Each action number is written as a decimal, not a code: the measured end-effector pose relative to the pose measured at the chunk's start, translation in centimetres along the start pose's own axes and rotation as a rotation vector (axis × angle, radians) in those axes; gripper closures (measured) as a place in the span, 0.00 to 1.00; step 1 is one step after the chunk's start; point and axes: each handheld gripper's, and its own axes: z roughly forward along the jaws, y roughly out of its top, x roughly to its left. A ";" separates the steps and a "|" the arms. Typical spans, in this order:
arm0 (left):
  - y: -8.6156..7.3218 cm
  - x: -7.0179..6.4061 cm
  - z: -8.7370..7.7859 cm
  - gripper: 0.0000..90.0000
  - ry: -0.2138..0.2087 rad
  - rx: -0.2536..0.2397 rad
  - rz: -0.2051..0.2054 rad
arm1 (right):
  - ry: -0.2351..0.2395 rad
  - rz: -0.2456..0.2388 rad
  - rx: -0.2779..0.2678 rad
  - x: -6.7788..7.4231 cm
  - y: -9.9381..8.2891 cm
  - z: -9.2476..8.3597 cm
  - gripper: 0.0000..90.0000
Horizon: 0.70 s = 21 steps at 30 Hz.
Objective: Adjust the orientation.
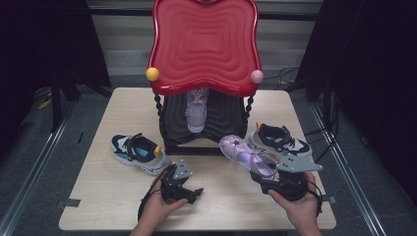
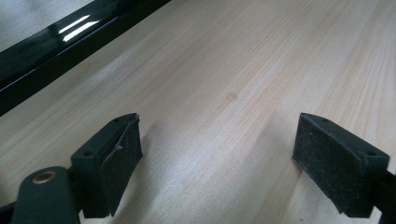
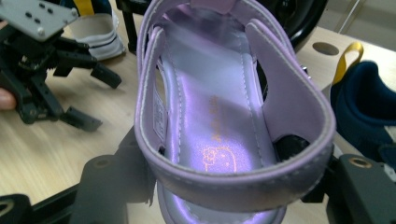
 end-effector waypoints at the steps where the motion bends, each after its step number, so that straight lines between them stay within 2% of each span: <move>1: 0.0 0.0 0.0 0.16 0.000 0.000 0.000 | -0.003 -0.002 -0.004 0.1 0.2 0.1 0.41; 9: 0.0 0.0 0.0 0.16 0.000 0.001 0.000 | -0.063 0.012 -0.016 1.0 1.4 1.6 0.41; 21: 0.0 0.0 0.0 0.16 0.000 0.000 -0.001 | -0.151 0.067 -0.027 1.2 2.3 3.3 0.41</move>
